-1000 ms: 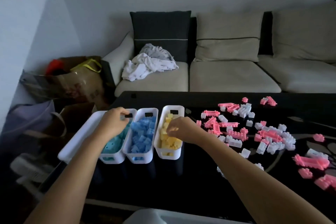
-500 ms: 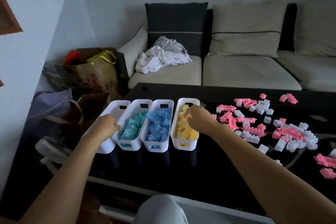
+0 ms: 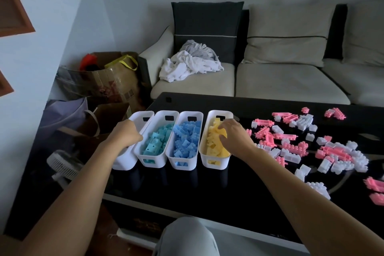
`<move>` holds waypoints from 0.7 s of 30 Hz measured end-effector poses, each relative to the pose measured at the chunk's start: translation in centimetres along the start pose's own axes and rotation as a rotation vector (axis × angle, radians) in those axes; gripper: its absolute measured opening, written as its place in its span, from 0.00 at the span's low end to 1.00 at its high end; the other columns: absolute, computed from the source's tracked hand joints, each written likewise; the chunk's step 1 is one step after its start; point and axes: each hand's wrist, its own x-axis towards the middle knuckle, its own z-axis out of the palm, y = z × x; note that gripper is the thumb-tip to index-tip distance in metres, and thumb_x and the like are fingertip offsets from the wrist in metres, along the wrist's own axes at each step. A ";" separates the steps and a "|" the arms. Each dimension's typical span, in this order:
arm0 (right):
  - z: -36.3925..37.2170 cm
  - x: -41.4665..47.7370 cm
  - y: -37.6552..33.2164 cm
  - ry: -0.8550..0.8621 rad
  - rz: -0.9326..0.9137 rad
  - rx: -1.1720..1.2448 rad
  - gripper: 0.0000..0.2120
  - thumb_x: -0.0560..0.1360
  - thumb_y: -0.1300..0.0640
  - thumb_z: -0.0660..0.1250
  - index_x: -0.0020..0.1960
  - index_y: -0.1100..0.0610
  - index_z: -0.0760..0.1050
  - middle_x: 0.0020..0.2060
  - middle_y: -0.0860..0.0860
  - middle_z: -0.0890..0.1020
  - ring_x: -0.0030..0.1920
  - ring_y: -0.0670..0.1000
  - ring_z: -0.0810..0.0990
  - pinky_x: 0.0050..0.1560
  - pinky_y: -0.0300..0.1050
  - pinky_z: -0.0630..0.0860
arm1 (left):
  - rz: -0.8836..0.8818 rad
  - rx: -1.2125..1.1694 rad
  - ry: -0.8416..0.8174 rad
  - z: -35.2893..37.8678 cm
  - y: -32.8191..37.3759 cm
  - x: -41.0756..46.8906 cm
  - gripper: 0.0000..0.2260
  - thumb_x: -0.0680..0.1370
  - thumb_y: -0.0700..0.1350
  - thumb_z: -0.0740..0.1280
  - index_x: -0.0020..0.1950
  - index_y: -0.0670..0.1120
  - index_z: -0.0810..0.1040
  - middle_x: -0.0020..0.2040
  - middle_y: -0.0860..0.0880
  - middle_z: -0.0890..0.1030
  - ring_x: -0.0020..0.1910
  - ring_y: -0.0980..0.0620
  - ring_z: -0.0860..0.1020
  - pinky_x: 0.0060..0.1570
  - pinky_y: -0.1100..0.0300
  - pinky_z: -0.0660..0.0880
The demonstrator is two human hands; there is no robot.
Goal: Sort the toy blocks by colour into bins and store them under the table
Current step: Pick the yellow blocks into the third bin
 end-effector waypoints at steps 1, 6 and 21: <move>0.0 0.3 -0.7 0.007 -0.027 0.007 0.16 0.77 0.59 0.61 0.65 0.55 0.71 0.68 0.50 0.69 0.67 0.50 0.69 0.62 0.42 0.68 | -0.002 -0.011 0.003 -0.1 0.0 0.0 0.11 0.71 0.40 0.68 0.30 0.40 0.70 0.29 0.45 0.74 0.27 0.51 0.72 0.26 0.61 0.64; 0.2 2.4 -5.5 -0.196 -0.224 0.001 0.17 0.78 0.62 0.57 0.63 0.50 0.74 0.65 0.48 0.73 0.55 0.48 0.76 0.48 0.38 0.76 | 0.003 0.043 -0.004 -0.3 -0.3 0.1 0.12 0.71 0.38 0.68 0.32 0.42 0.67 0.30 0.46 0.72 0.28 0.51 0.71 0.25 0.61 0.62; 3.3 6.6 -7.2 -0.442 -0.280 -0.331 0.19 0.81 0.56 0.53 0.72 0.55 0.65 0.71 0.53 0.66 0.70 0.56 0.64 0.70 0.57 0.61 | 0.085 0.092 -0.068 0.0 -0.9 0.8 0.12 0.72 0.35 0.64 0.29 0.42 0.66 0.28 0.46 0.70 0.27 0.47 0.72 0.29 0.61 0.68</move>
